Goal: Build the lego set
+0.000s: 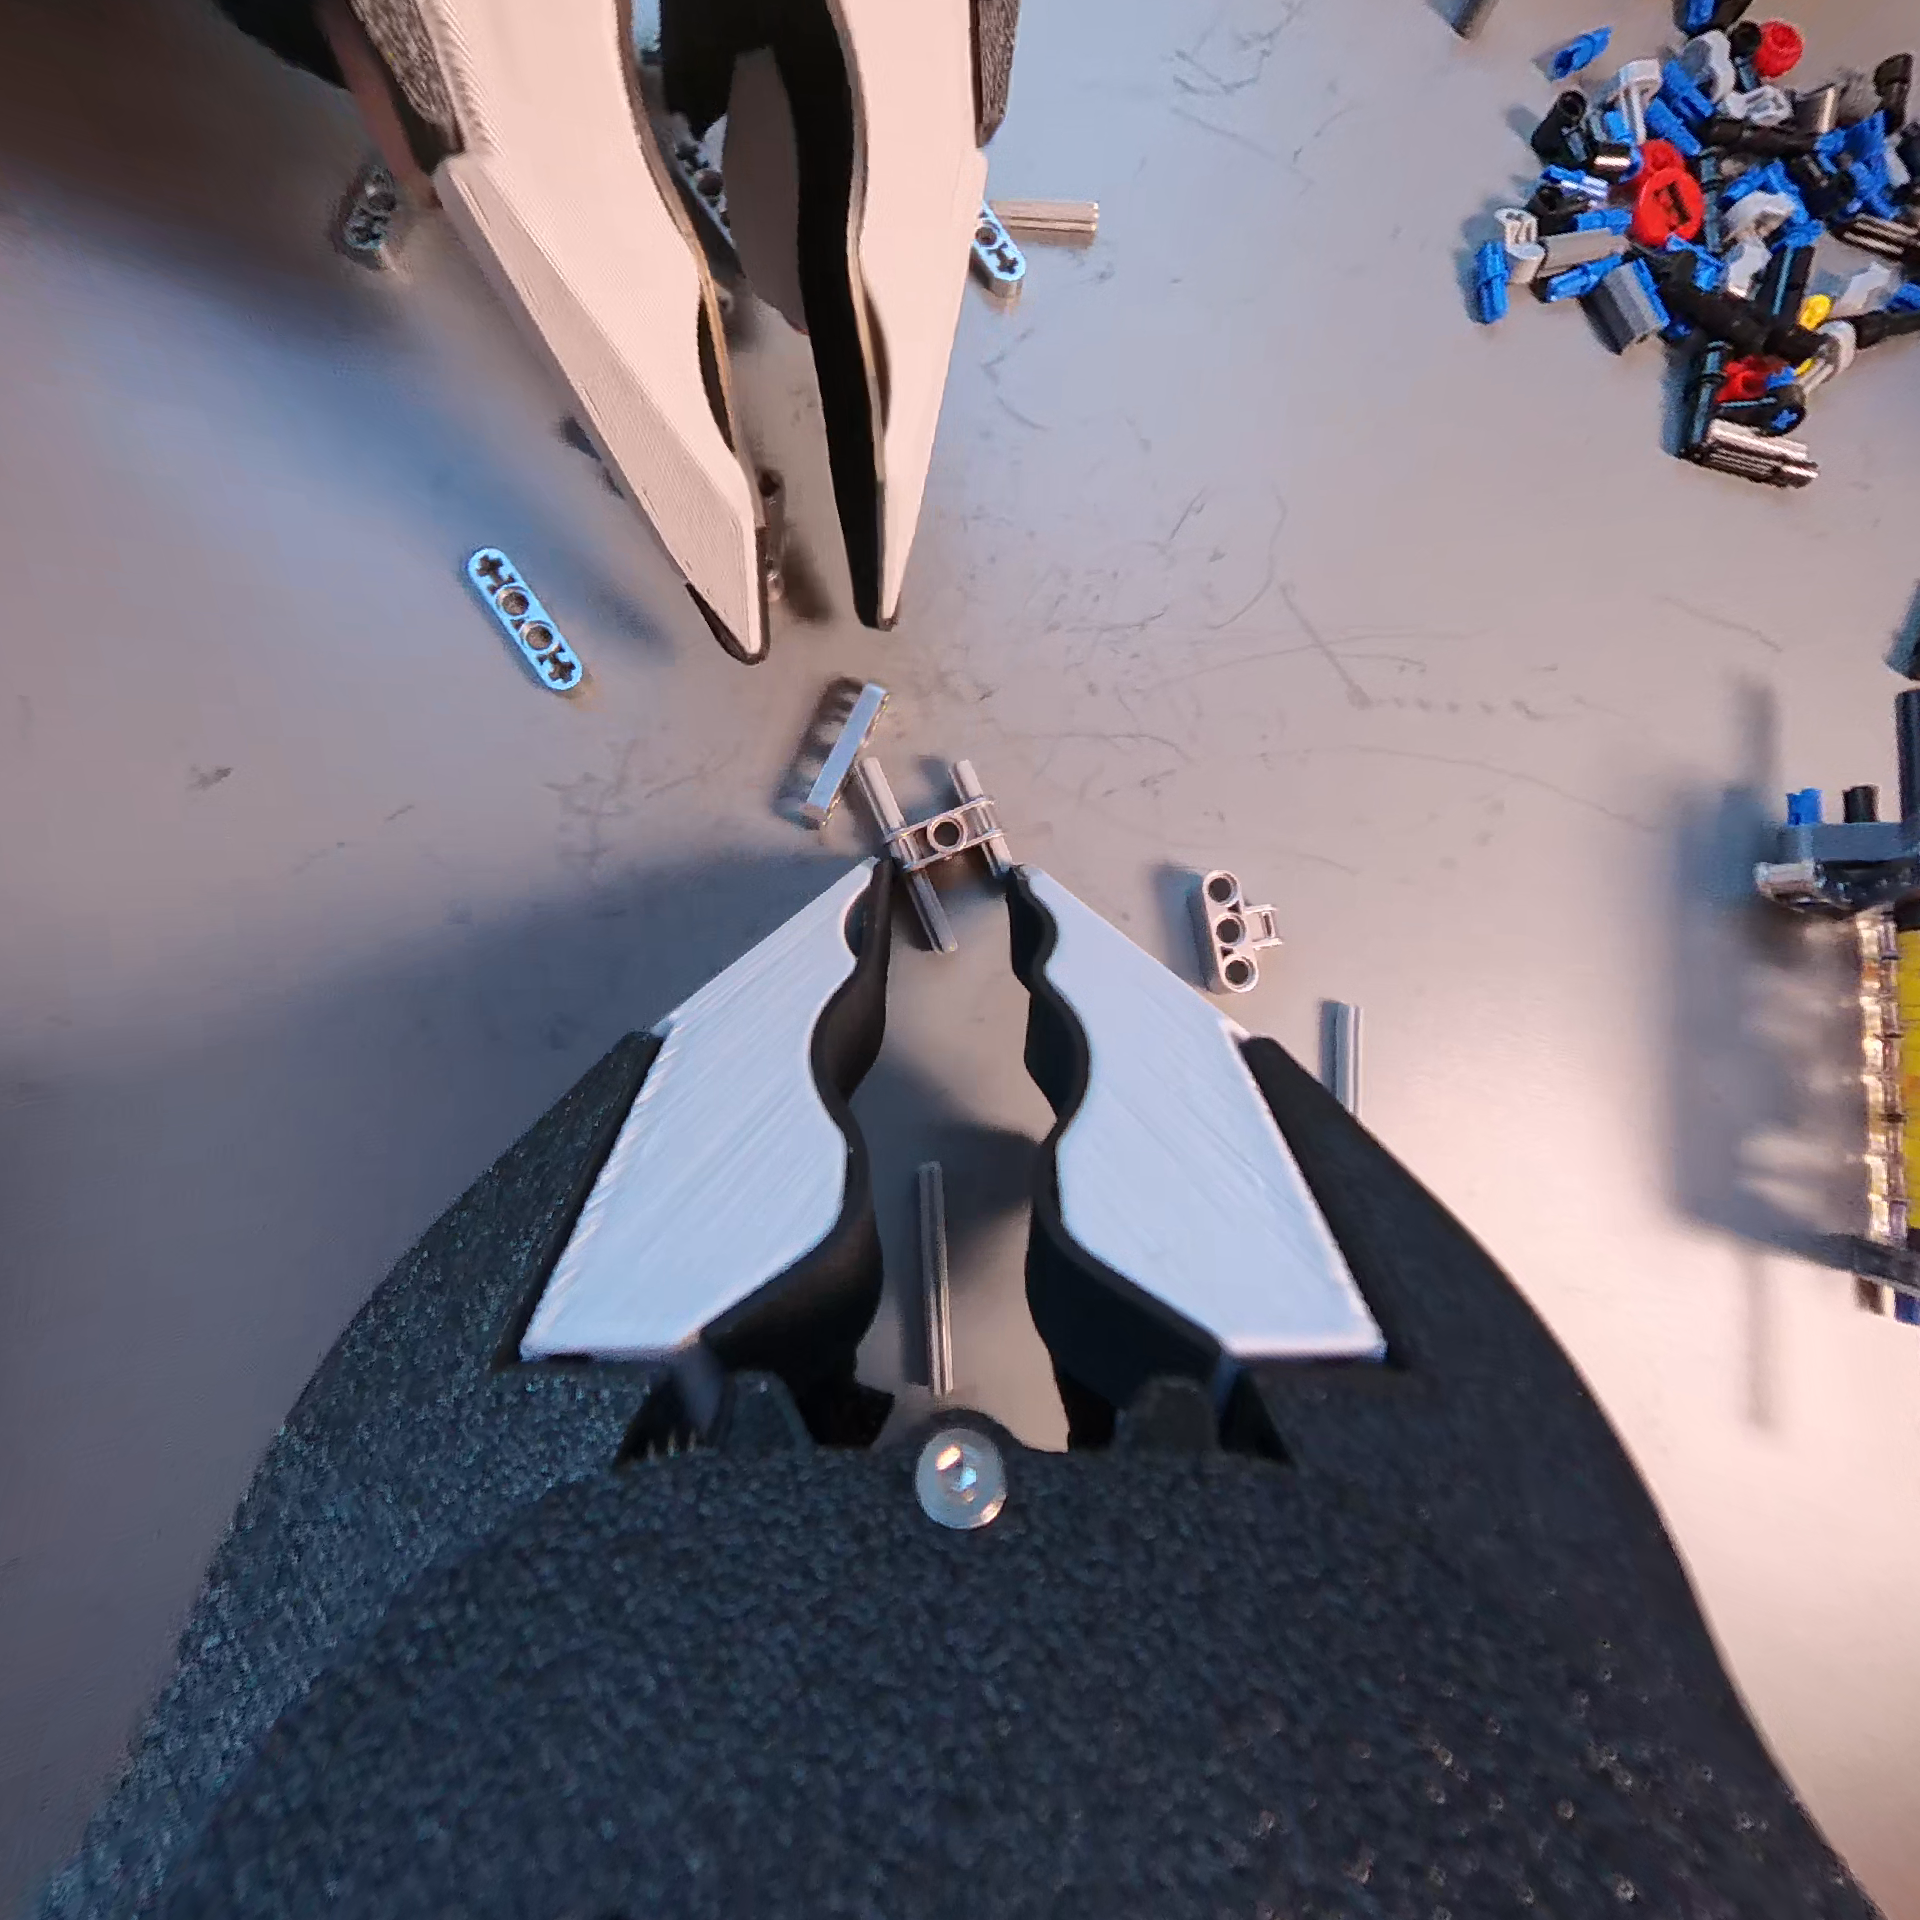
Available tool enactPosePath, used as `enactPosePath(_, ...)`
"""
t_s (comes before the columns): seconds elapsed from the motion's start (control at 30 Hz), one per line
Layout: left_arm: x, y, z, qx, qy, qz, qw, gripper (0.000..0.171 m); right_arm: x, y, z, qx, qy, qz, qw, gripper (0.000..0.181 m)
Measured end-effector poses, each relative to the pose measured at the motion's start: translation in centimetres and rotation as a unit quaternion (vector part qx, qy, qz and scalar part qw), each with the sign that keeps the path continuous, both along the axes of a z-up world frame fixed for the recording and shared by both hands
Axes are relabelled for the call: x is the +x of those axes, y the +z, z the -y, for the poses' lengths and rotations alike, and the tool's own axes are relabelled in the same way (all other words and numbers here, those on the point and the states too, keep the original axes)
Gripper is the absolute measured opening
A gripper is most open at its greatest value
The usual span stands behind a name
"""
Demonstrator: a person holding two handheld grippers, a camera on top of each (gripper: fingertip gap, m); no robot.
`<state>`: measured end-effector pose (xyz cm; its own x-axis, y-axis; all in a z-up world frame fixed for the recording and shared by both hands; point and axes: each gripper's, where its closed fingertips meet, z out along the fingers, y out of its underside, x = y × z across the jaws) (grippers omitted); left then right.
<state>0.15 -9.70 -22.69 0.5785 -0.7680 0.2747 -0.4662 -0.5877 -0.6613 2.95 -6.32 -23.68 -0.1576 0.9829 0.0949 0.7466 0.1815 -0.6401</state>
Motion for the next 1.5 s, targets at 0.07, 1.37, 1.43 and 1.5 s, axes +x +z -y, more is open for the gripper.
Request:
enactPosePath(0.07,-0.3,-0.8,-0.3,0.028,-0.008,-0.044,0.999,0.013,0.1,0.0,0.2,0.002,0.012,-0.001,1.0,0.02)
enactPosePath(1.37,1.0,-0.8,-0.1,0.127,-0.097,-0.053,0.986,0.039,0.1,0.1,1.7,-0.003,0.062,-0.014,0.998,0.036)
enactPosePath(1.43,1.2,-1.0,-0.1,0.127,-0.111,-0.053,0.984,0.042,0.0,0.1,1.7,-0.003,0.077,-0.02,0.997,0.04)
enactPosePath(1.5,1.3,-1.0,-0.1,0.127,-0.122,-0.049,0.983,0.043,-0.1,0.1,1.9,-0.004,0.093,-0.023,0.995,0.04)
